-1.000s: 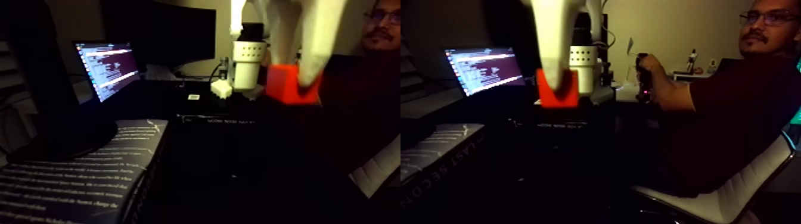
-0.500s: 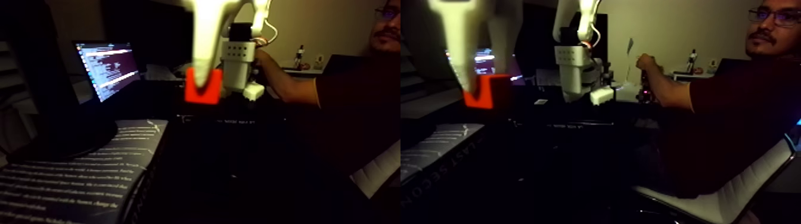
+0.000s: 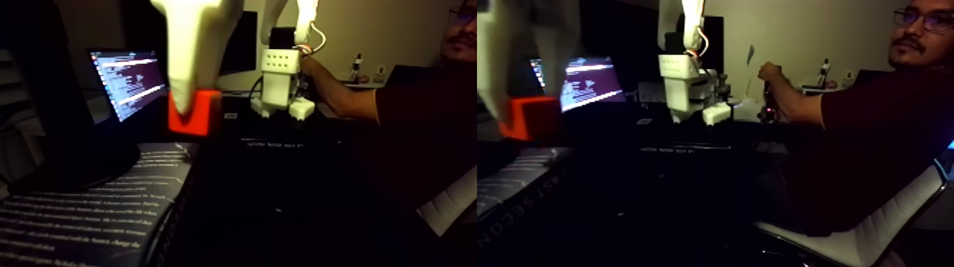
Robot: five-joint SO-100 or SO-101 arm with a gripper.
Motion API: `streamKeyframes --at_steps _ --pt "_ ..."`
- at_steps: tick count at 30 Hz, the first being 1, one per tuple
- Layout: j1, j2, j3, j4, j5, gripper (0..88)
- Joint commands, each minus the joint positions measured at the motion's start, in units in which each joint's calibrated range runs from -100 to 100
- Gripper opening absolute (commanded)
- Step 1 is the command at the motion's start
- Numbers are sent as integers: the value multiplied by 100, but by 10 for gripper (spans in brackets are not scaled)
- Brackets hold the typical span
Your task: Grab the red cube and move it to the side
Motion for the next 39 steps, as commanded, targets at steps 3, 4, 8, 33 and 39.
streamKeyframes --at_steps 3,4,8,33,39 --pt "117 459 -722 30 -58 19" --pt "175 585 -749 22 -63 19" --pt "317 1031 -822 -71 -52 19" --pt "533 2014 -1557 -54 -74 19" --pt "533 2031 -1557 -63 -79 19"
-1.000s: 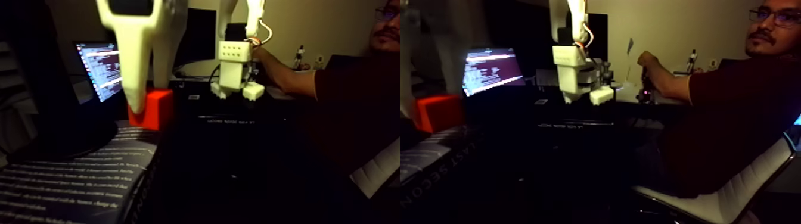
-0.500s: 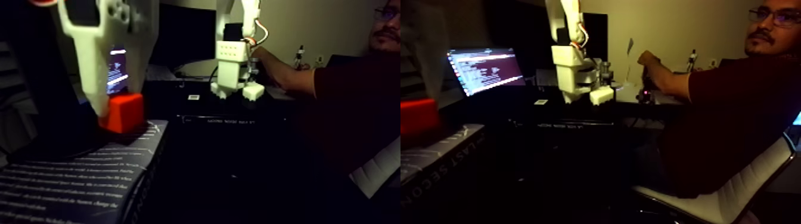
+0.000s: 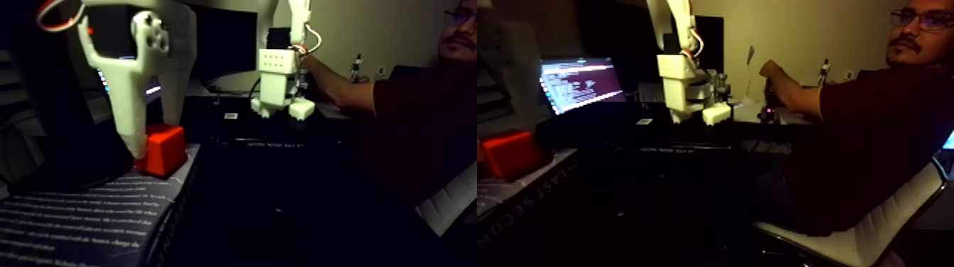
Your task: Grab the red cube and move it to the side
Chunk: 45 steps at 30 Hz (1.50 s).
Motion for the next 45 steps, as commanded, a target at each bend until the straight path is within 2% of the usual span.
streamKeyframes --at_steps 1,18,25,32,37,45 --pt "18 -39 -96 -30 -27 19" --pt "93 -39 -68 -39 -27 26" --pt "151 -115 258 -334 -27 193" --pt "-91 -140 666 -427 189 209" --pt "-99 -342 684 -410 200 278" --pt "-91 -375 621 -216 416 279"
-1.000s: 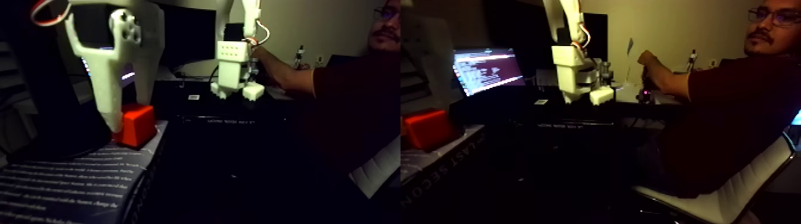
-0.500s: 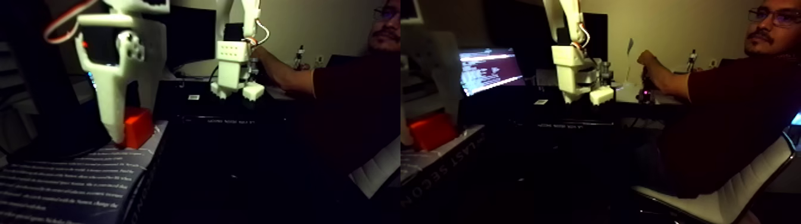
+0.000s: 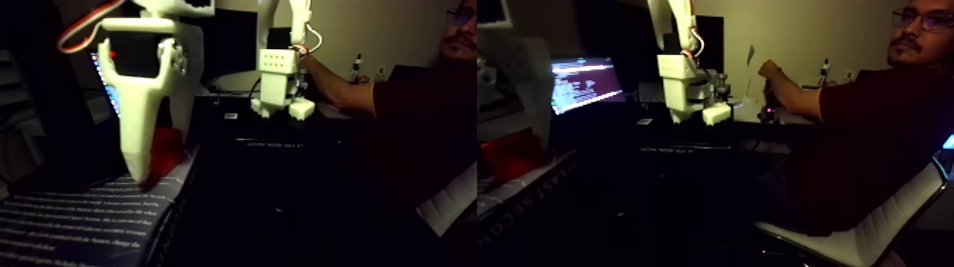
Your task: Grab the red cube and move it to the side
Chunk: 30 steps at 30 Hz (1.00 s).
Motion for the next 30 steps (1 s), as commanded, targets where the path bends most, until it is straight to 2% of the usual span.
streamKeyframes --at_steps 1,7,15,20,23,26,29,30 --pt "-13 -291 -78 210 134 277" --pt "20 -829 -23 699 587 277" --pt "-104 -1913 13 1544 603 277" --pt "-662 -2972 621 1992 625 276" --pt "-1328 -3753 1491 1873 431 274" --pt "-2069 -4535 2417 1248 37 202" --pt "-2744 -5308 3333 556 -298 16" --pt "-2919 -5560 3641 370 -427 0"
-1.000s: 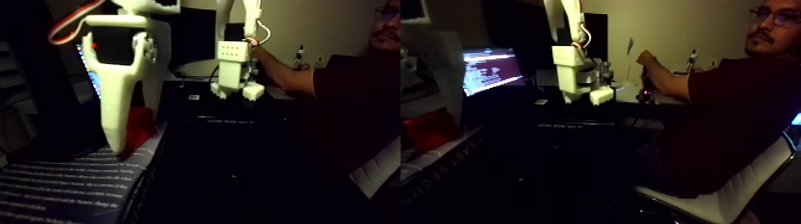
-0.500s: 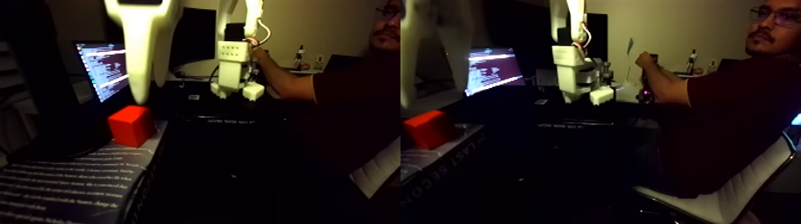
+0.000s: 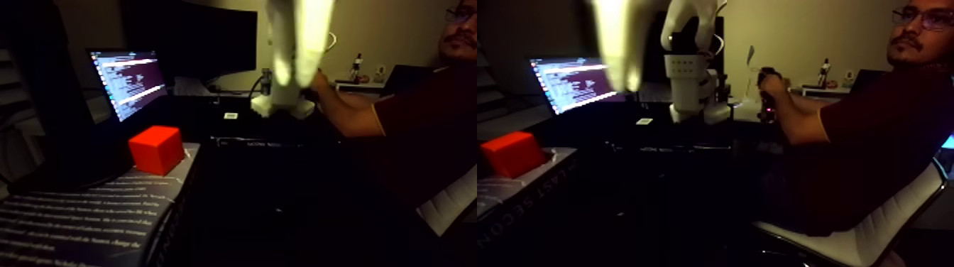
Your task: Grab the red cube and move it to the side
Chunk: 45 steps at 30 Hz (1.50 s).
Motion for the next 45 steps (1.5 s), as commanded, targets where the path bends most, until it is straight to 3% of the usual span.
streamKeyframes --at_steps 1,7,10,15,30,45 --pt "-643 -1016 1027 -689 -443 19" --pt "-818 -2932 3259 -1879 -1311 6" --pt "-826 -3941 4338 -2217 -1478 6" --pt "-743 -5016 4910 -2015 -1478 6" --pt "-810 -5991 5027 -1094 -1435 7" --pt "-735 -6058 5037 -1018 -1435 7"
